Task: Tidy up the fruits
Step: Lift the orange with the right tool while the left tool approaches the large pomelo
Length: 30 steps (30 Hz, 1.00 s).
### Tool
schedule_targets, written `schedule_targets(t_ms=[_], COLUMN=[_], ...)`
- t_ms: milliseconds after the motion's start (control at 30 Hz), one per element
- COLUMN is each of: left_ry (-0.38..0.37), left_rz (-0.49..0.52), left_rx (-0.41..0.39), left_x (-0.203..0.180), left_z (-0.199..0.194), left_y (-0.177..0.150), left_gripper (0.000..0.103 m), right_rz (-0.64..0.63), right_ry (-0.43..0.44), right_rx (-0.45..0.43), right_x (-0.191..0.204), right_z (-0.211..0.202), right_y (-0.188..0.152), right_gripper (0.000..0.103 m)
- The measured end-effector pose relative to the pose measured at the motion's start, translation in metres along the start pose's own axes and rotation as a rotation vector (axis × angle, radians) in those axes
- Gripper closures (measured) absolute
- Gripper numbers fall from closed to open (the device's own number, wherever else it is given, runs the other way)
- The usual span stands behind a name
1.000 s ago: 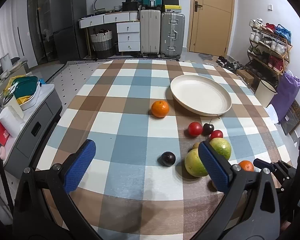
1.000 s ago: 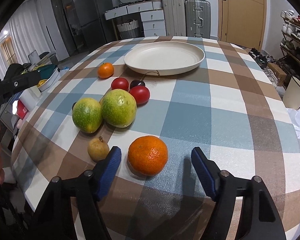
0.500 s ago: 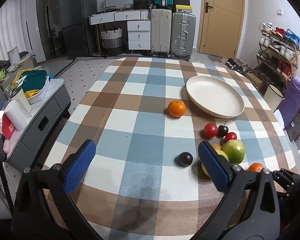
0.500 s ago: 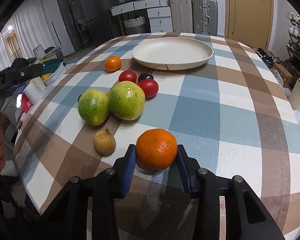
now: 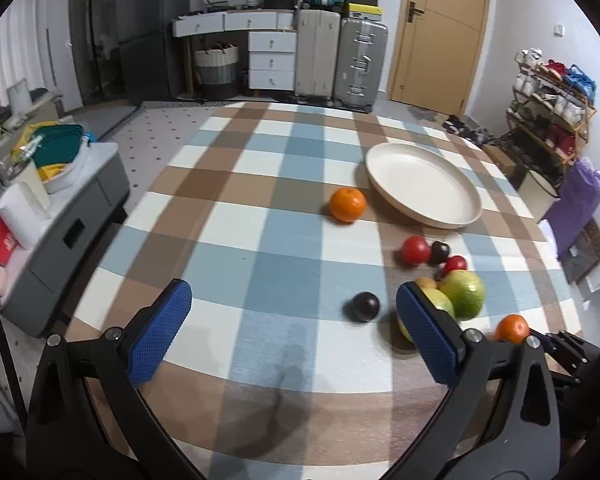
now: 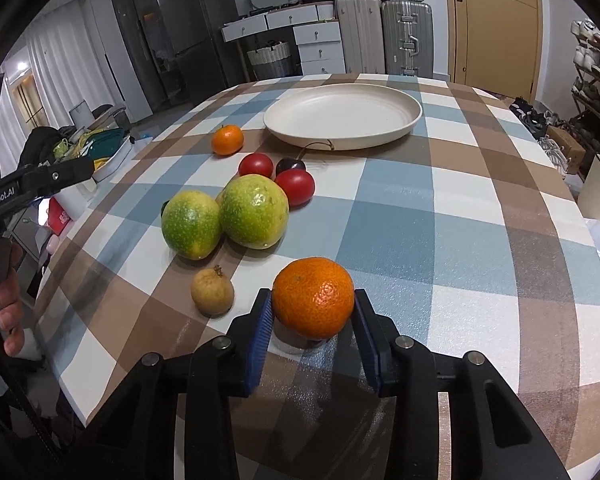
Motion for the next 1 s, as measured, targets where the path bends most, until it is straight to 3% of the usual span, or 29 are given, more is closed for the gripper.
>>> schedule_targets(t_ms=[533,1000], left_ry=[-0.145,-0.194], left_rz=[0.098,0.182], left_rx=[0.104,0.161], left_x=[-0.039,-0.071], left_z=[0.037,0.071], left_y=[-0.01,-0.012], left_gripper=[0.001,0.001], right_rz=[0.017,0.056], right_ry=[-0.012,0.008], right_rx=[-0.056,-0.06], right_x=[-0.011,-0.024], right_z=[-0.016,-0.012], right_y=[0.001,0.008], right_gripper=[0.063,0.063])
Point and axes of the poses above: each gripper's, at about its wrist camera, not at the fingertips, and z roughly the way its jaws point, x to its left, y to its top, the point moved 3 cm from there along z, roughly the way its jaws point, and after that the axes turned 11 degrees about x, right-handed, at the moved point
